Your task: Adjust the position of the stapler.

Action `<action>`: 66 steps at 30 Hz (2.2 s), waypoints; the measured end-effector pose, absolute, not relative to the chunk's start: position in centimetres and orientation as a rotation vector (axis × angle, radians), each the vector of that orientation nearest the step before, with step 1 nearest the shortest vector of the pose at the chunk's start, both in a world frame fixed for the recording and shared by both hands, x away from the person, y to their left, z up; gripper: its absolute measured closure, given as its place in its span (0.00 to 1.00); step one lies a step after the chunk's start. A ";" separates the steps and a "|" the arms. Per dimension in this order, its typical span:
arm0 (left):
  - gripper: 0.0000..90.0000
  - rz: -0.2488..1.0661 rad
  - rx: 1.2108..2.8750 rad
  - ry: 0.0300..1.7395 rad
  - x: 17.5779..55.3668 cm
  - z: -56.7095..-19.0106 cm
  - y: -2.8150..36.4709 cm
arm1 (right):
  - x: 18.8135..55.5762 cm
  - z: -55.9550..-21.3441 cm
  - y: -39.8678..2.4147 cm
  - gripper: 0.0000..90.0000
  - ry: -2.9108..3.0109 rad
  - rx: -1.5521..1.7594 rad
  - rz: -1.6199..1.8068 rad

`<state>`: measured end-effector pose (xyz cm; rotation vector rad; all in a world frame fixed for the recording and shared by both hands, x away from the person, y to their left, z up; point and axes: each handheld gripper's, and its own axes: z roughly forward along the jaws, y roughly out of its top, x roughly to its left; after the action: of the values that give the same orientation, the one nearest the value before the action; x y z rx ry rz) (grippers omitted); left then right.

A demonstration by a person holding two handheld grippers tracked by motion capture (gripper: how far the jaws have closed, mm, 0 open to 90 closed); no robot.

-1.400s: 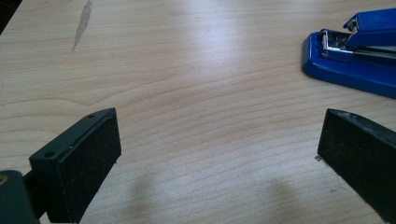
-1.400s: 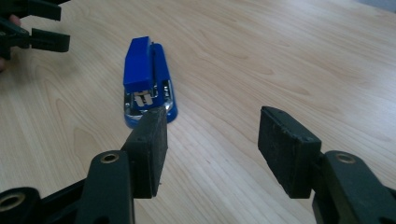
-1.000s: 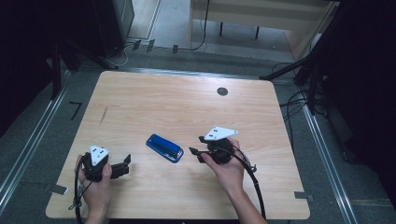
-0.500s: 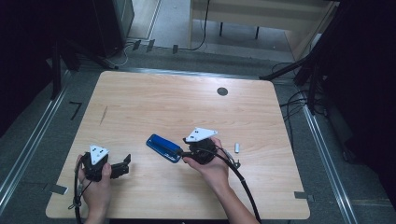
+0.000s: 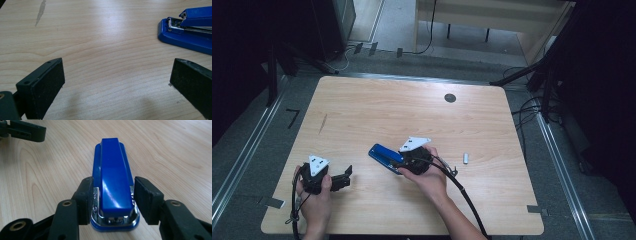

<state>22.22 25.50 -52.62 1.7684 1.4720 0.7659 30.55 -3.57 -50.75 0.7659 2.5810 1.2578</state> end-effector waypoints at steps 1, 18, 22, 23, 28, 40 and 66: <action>0.00 0.766 1.769 1.472 22.2 -52.6 25.5 | 30.7 -50.9 -3.4 0.59 2.589 0.763 1.253; 0.00 0.761 1.795 1.466 22.3 -52.6 25.4 | 31.8 -52.4 -0.8 0.69 2.612 0.725 1.213; 0.00 0.761 1.793 1.469 22.4 -52.6 25.4 | 31.7 -52.7 -0.6 0.70 2.590 0.718 1.221; 0.00 0.762 1.794 1.469 22.4 -52.6 25.4 | 31.7 -52.7 -0.7 0.69 2.587 0.709 1.224; 0.00 0.761 1.799 1.467 22.4 -52.7 25.3 | 31.9 -52.8 -0.8 0.74 2.581 0.704 1.234; 0.00 0.772 1.796 1.471 22.3 -52.6 25.3 | 31.4 -52.2 -1.4 0.75 2.593 0.659 1.227; 0.00 0.773 1.789 1.469 22.3 -52.6 25.3 | 27.9 -51.2 -5.9 0.75 2.586 0.537 1.259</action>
<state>22.27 25.30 -52.64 1.7888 1.4691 0.7734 27.88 -5.93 -51.23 0.5371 2.5857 1.2595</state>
